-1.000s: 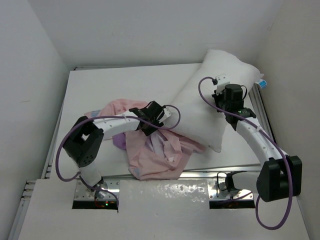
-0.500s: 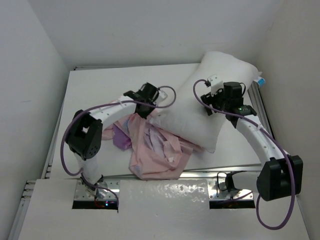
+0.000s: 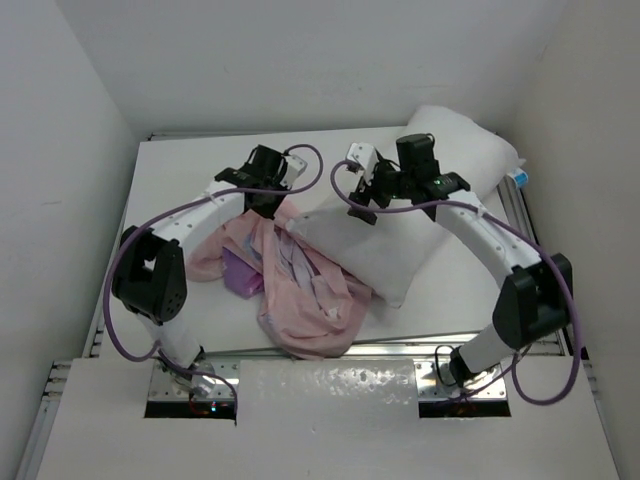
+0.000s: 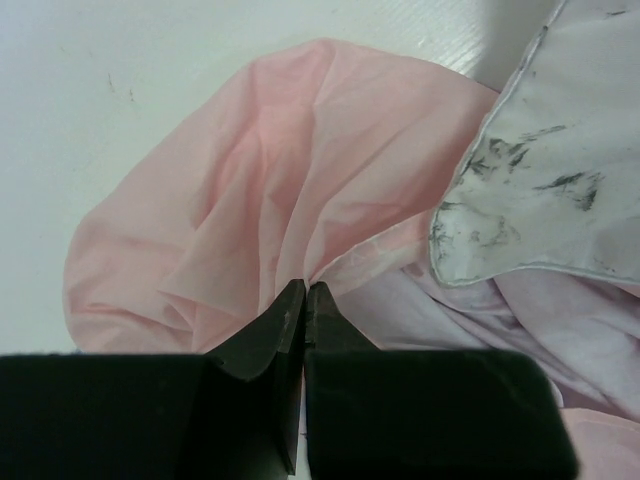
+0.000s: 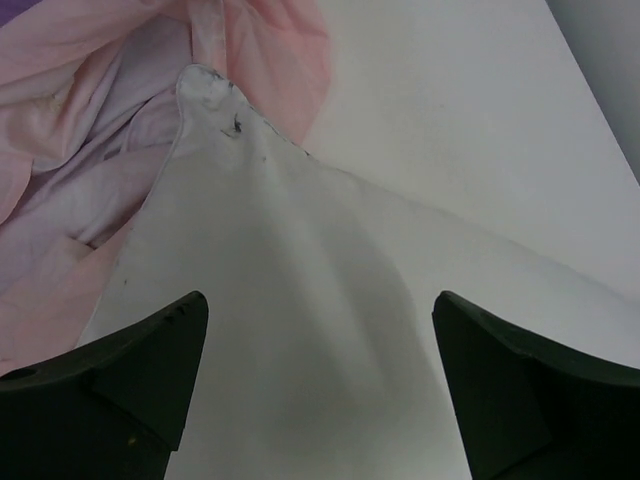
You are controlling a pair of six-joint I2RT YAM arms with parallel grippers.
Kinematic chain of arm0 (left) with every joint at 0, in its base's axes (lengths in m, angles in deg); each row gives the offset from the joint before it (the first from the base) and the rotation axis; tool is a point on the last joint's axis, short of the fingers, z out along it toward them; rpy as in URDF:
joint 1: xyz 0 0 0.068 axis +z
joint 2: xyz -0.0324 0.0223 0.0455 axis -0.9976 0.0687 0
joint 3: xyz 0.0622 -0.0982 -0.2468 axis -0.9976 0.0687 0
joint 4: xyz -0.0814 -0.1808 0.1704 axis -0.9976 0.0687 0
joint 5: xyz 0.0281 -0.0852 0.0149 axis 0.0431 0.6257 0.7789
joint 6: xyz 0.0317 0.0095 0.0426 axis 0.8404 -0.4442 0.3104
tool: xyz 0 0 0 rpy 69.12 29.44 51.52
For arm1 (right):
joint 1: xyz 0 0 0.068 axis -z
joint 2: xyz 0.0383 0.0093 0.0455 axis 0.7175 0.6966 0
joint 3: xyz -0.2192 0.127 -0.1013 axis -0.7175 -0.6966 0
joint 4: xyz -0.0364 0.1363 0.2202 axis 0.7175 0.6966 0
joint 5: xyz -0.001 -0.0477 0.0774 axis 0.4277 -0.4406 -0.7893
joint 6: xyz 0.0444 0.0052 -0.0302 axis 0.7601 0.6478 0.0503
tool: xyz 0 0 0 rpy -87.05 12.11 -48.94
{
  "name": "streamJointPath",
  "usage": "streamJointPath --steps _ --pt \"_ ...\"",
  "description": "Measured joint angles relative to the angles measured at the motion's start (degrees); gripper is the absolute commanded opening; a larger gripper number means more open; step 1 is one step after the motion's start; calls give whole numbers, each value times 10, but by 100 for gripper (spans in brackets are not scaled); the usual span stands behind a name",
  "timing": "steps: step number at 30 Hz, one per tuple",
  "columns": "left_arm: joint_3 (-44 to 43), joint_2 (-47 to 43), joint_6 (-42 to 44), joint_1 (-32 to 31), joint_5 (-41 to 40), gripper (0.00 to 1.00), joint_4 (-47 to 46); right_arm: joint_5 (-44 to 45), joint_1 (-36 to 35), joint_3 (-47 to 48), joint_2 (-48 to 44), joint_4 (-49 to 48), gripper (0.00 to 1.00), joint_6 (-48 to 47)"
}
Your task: Put the pillow into the pillowcase
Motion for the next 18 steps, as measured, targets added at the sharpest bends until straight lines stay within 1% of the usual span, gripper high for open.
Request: streamJointPath --steps 3,8,11,13,14,18 --pt "0 -1 -5 15 13 0 -1 -23 -5 40 56 17 92 -25" --pt "2 -5 -11 33 31 0 -8 -24 -31 122 162 80 92 -87" --pt "8 -6 -12 33 43 0 -14 -28 -41 139 209 94 90 -105" --pt "11 -6 -14 33 49 0 -14 -35 -44 144 232 91 55 -113" --pt "12 -6 -15 33 50 0 -15 -37 -45 147 239 90 30 -113" --pt "12 -6 -24 36 52 0 -18 -19 -49 183 267 101 0 -100"
